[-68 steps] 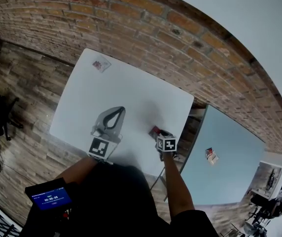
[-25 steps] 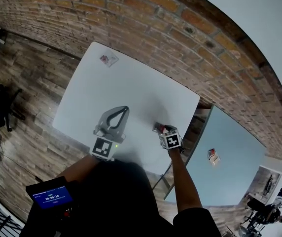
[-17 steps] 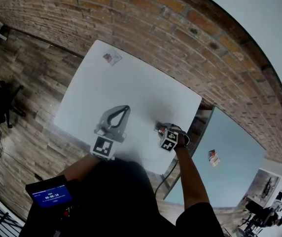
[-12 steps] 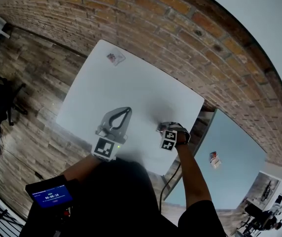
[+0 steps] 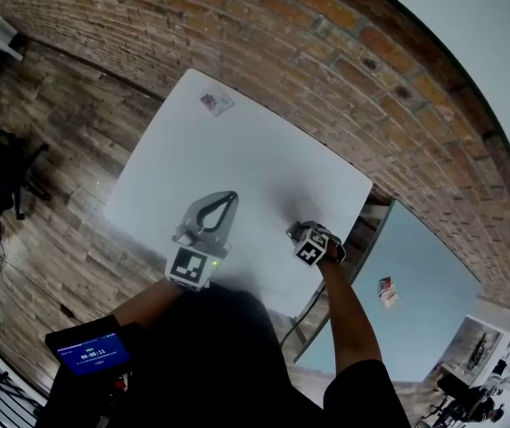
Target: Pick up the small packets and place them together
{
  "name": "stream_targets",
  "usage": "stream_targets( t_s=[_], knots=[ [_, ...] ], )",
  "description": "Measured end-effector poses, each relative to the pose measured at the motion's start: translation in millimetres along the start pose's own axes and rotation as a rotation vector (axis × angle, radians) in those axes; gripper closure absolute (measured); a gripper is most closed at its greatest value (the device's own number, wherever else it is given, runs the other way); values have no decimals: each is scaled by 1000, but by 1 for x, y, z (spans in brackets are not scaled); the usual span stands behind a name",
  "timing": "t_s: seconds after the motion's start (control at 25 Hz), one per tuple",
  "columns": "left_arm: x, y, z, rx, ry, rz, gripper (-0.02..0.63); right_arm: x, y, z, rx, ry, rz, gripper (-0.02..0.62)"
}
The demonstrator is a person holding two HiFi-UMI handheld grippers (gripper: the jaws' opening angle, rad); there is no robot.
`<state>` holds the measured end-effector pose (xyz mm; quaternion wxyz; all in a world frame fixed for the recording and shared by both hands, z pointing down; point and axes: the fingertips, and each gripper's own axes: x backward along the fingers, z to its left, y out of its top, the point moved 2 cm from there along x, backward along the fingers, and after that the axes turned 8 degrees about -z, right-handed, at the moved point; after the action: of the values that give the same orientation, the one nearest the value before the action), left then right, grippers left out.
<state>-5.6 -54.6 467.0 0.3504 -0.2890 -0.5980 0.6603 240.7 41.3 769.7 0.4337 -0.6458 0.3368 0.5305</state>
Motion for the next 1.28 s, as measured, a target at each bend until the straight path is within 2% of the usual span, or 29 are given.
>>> stream_targets(
  t_s=[0.12, 0.2, 0.32, 0.48, 0.64, 0.8, 0.92, 1.12, 1.2, 1.28],
  knots=[
    [3, 5, -3, 5, -6, -5, 606, 5, -1, -4, -455, -48, -103, 427],
    [9, 9, -4, 6, -13, -5, 606, 12, 5, -6, -653, -109, -159, 436],
    [10, 10, -8, 0, -28, -10, 606, 15, 9, -15, -772, -190, -215, 436],
    [10, 14, -13, 6, -29, -20, 606, 23, 10, -16, -808, -178, -276, 413],
    [12, 14, -13, 11, -30, -21, 606, 45, 14, -14, -717, -147, -334, 416],
    [13, 14, -14, 6, -35, -26, 606, 56, 20, -6, -525, -112, -336, 420],
    [13, 14, -14, 30, -30, -22, 606, 52, 27, -3, -287, -125, -263, 421],
    [17, 9, -6, 51, 2, -8, 606, 27, 25, 0, 105, -102, -64, 419],
    [18, 9, -2, 45, 11, -5, 606, 17, 20, 2, 215, -82, 1, 418],
    [19, 9, 0, 47, 23, -5, 606, 11, 15, 4, 259, -55, 33, 417]
  ],
)
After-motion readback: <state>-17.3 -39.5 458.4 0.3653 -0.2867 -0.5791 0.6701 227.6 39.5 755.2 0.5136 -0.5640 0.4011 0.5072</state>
